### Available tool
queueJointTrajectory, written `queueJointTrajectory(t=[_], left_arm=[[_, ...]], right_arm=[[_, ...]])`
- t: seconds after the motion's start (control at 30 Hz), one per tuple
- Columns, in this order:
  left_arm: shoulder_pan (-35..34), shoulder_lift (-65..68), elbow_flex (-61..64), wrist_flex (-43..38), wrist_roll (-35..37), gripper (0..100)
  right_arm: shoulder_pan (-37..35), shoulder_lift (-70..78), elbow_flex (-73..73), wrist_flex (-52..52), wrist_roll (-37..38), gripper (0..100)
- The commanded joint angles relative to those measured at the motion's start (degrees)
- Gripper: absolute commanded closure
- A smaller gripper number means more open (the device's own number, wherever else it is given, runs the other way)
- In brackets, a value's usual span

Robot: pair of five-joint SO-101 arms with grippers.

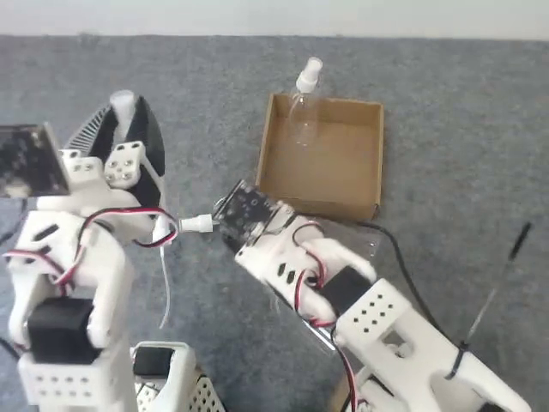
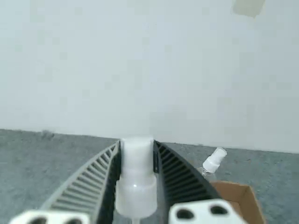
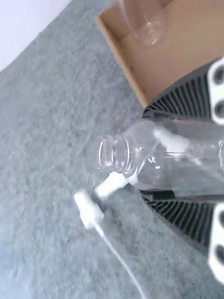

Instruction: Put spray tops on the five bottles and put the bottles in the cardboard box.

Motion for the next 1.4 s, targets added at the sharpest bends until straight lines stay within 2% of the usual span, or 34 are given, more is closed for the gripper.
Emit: queueJointTrajectory(t=[0.0,0.2,0.37,0.47,0.67,0.93,1.1,1.23,1.37], left_arm=[[1.8,2.2,-1.7,-4.0,4.4,99],[3.6,6.6,-1.7,-9.8,7.8,99],[3.7,9.3,-0.8,-9.9,8.1,99],[3.8,9.5,-0.1,-9.5,11.2,99],[7.9,9.5,1.0,-6.6,12.0,99],[7.5,9.4,8.9,-9.8,11.9,99],[7.6,9.4,9.5,-8.4,11.9,99],[8.0,9.4,9.5,-2.6,11.8,99],[8.1,9.4,10.1,-1.1,7.0,99]], right_arm=[[-3.3,-0.2,1.5,-4.9,-0.5,99.3],[-3.7,-2.4,4.3,-5.1,-0.7,99.3],[-3.6,-10.2,7.6,-4.7,-0.7,99.3],[-3.6,-13.0,9.1,-4.5,-0.6,99.3],[-3.6,-13.1,9.7,-4.4,-0.6,99.3],[-3.5,-13.5,9.8,-4.4,-0.6,99.3],[-2.4,-13.7,9.8,-4.6,-1.0,99.3],[2.6,-13.7,9.4,-5.3,-8.4,99.3],[4.4,-13.3,9.7,-7.3,-10.0,99.3]])
